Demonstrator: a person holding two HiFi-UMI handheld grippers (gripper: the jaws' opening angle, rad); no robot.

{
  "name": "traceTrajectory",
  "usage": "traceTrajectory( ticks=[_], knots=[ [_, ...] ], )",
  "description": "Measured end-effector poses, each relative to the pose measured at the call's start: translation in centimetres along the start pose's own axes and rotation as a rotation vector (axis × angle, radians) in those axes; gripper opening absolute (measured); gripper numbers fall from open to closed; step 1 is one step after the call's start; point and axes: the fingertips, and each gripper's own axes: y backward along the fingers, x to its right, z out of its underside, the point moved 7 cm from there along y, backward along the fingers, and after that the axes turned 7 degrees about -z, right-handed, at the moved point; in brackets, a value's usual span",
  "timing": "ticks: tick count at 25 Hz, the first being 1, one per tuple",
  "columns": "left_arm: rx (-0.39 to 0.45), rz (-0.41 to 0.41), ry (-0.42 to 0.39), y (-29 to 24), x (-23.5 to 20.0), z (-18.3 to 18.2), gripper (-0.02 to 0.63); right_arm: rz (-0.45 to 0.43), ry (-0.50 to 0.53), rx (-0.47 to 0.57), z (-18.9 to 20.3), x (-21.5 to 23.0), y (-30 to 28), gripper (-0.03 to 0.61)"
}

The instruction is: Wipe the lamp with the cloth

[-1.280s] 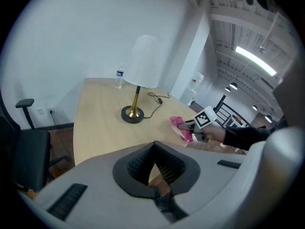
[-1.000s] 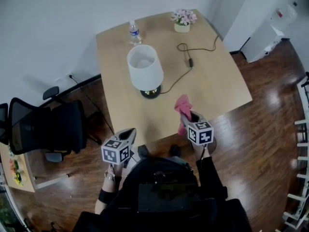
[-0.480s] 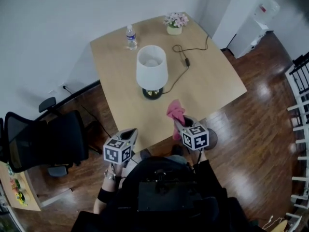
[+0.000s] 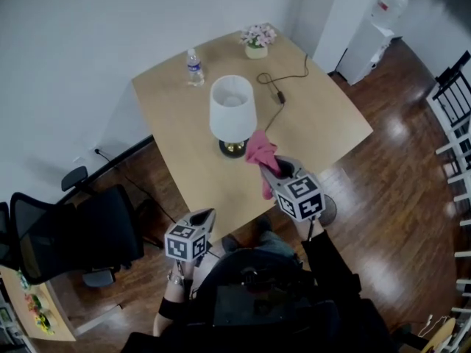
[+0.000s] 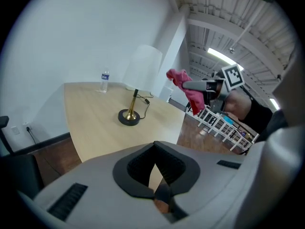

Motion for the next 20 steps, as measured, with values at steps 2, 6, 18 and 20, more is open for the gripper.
traceTrajectory(
  ticks=[2,6,18,20],
  knots=[
    [0.007,-0.013,0.003,0.2,0.1,-0.5,-0.005,0.006,0.063,0.038,-3.3,0.6,-0.6,0.109],
    [0.017,-0.049,-0.01,1.0,0.2,-1.7,-0.005,0.009,0.154,0.108,-8.6,1.0,-1.7,0.109],
    [0.018,-0.179,0.088,1.9,-1.4,-1.8,-0.005,-0.042,0.129,0.012,-5.0,3.8,-7.7,0.109],
    [0.008,-0.186,0.101,1.6,-1.5,-1.5,-0.005,-0.054,0.116,-0.024,-3.3,4.1,-8.5,0.109]
  ],
)
